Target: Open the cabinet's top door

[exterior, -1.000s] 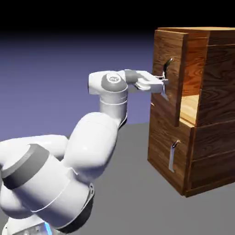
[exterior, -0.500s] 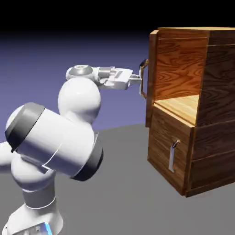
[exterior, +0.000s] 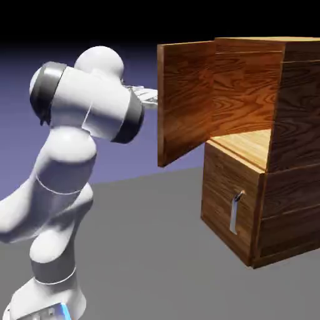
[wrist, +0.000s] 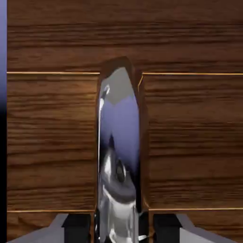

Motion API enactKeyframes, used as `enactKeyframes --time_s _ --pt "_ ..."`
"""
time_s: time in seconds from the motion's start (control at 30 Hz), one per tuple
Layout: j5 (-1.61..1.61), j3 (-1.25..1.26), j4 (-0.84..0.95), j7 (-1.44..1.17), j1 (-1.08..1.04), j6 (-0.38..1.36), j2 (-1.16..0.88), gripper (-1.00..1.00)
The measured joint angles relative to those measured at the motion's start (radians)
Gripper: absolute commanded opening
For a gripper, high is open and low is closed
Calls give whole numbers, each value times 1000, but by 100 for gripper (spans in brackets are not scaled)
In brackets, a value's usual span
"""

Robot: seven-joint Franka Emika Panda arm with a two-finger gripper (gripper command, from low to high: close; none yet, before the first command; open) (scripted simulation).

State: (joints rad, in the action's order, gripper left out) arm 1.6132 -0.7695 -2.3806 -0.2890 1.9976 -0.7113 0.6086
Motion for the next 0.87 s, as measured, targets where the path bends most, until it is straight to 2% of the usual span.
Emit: enactKeyframes --time_s 0.27,0.5,0.87 --pt "-241 -136 228 90 106 1 -290 -100" --pt "-413 -226 389 72 119 -60 -544 -100" --pt "-648 -241 663 -58 -51 -106 -942 -100"
